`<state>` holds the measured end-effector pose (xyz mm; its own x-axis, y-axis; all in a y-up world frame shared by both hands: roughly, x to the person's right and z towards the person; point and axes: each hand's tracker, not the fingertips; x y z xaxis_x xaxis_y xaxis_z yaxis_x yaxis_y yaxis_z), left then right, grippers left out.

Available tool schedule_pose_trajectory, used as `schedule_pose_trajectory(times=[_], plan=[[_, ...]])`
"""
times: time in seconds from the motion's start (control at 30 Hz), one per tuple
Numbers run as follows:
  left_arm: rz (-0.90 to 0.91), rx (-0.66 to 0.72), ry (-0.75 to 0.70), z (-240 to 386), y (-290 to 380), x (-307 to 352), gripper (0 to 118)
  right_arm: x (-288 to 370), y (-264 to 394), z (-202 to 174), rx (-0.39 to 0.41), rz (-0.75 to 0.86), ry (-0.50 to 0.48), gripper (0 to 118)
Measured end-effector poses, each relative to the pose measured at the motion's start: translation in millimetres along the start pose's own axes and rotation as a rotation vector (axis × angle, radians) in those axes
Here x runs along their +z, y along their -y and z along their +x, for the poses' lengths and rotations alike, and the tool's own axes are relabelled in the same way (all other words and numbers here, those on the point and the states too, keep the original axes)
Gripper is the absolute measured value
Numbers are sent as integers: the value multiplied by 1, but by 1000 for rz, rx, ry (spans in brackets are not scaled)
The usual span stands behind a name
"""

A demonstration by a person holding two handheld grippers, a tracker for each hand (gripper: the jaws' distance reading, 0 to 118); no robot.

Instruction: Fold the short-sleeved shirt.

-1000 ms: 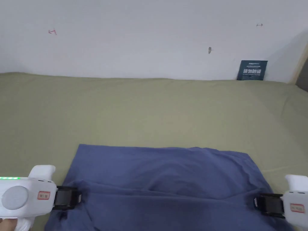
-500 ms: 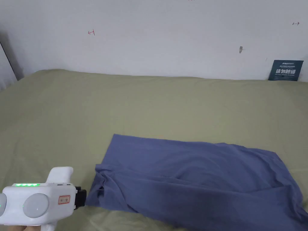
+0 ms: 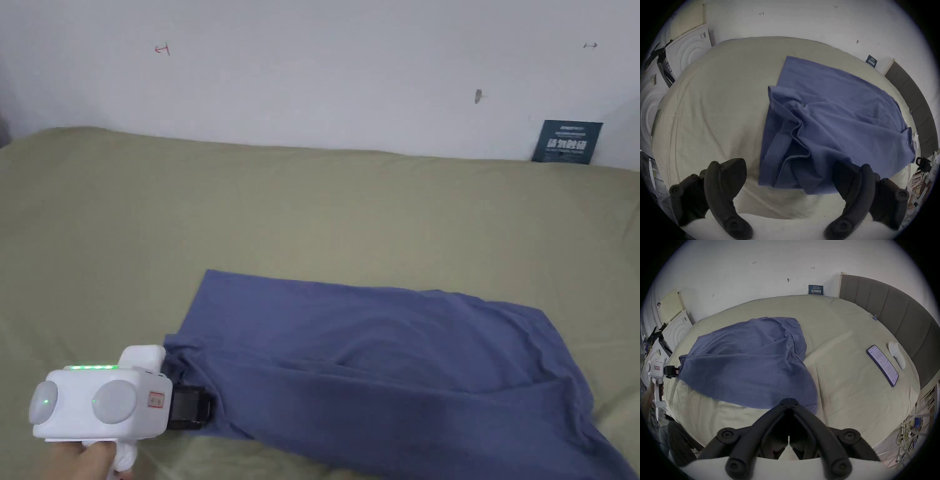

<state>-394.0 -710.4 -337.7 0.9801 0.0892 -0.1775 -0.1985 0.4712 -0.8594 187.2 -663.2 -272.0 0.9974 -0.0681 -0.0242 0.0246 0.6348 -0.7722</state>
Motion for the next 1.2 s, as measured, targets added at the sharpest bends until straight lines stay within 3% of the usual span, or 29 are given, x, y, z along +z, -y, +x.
schedule_pose_trajectory(times=[0.03,0.1,0.13,0.17,0.27,0.3,0.37,0.4,0.5,0.6,0.67,0.77,0.8,1.2], plan=[[-9,-10,12,0,0,0,103,0,0,0,3,5,4,0],[36,-76,-59,5,1,8,59,-1,-1,1,4,5,2,0],[31,-60,15,0,0,10,43,-1,-1,1,3,8,0,0],[18,-3,58,-1,-1,12,19,-2,-2,2,3,11,2,0],[36,-21,40,4,-3,14,11,-7,-4,4,-2,11,4,3],[38,-66,25,9,-4,15,11,-9,-5,5,-5,11,6,23],[40,-71,20,13,-4,15,11,-16,-7,10,-22,-3,-8,95],[38,-66,22,14,-2,19,11,-22,-7,12,-29,-25,-6,118],[41,-53,27,15,0,22,11,-29,-12,22,-18,-30,9,103],[39,-55,27,14,0,23,11,-38,-12,27,-10,-46,17,103],[36,-48,30,13,0,23,11,-62,-14,28,-5,-70,20,92],[32,-46,30,15,1,23,11,-71,-13,28,-10,-100,7,15],[31,-46,30,14,1,24,11,-72,-11,28,-31,-106,-29,8],[87,-59,13,11,13,66,11,-8,-9,20,-9,-7,-19,7]])
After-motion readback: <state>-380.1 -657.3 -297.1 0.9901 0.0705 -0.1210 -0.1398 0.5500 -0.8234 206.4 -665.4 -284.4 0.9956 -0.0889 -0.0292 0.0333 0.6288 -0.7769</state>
